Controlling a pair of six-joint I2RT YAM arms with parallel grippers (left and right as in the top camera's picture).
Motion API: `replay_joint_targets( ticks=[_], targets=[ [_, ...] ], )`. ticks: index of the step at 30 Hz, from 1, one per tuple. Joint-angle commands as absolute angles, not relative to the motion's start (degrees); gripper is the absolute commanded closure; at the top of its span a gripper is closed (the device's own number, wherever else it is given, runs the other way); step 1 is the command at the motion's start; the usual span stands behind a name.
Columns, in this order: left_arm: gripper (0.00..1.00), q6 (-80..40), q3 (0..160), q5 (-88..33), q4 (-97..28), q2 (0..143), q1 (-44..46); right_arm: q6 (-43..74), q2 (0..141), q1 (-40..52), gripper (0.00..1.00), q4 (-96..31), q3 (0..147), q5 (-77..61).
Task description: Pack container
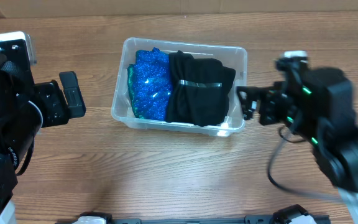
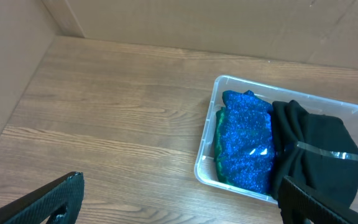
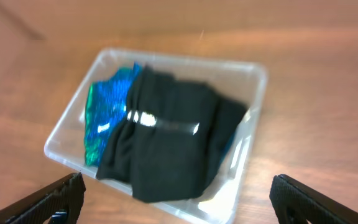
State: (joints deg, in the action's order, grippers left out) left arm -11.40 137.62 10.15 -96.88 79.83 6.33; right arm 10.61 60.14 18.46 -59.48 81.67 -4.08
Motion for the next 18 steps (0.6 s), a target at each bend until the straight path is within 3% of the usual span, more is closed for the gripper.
replay_joint_targets(
  ticks=[1,8,18],
  targets=[
    [0.00,-10.3,137.8,10.9,-96.8,79.5,6.0,8.9,50.7,16.8,0.00,-58.1,82.6,5.0],
    [0.00,-10.3,137.8,10.9,-96.8,79.5,6.0,2.1,39.2,11.7,0.00,-53.8,77.5,12.6],
    [0.00,-10.3,137.8,10.9,-96.8,79.5,6.0,0.0,21.2,5.1,0.00,-42.2,44.6,7.6]
  ],
)
